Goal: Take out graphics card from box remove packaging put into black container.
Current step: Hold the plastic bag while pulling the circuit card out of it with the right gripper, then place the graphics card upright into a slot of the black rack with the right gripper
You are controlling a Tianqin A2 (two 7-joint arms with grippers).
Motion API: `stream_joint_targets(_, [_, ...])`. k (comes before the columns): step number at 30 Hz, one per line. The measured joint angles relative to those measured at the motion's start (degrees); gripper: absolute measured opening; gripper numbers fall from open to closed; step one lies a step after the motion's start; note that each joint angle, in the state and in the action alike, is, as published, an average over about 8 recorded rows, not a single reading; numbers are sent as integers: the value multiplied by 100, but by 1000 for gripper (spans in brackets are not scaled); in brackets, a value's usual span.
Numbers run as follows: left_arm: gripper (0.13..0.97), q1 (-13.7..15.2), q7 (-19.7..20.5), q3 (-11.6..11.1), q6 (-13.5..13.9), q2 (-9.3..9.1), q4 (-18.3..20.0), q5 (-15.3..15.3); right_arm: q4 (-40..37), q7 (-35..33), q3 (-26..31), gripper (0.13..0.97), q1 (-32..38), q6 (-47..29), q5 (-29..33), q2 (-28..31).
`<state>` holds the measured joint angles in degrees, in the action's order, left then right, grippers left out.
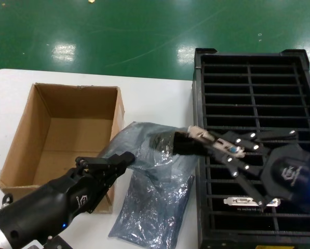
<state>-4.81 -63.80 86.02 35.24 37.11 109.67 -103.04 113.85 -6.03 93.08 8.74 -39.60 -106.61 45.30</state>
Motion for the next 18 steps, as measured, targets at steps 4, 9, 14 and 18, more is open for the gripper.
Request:
stream_joint_targets(4, [139, 0, 0, 0, 0, 0, 0, 0, 145, 68, -405, 187, -192, 57, -121, 177])
stream_joint_targets(9, [139, 0, 0, 0, 0, 0, 0, 0, 269, 171, -931, 187, -446, 120, -218, 383])
stream_joint_targets(14, [139, 0, 0, 0, 0, 0, 0, 0, 312, 261, -1513, 187, -731, 108, -281, 585])
stream_joint_targets(18, [139, 0, 0, 0, 0, 0, 0, 0, 277, 297, -1995, 187, -948, 11, -367, 689])
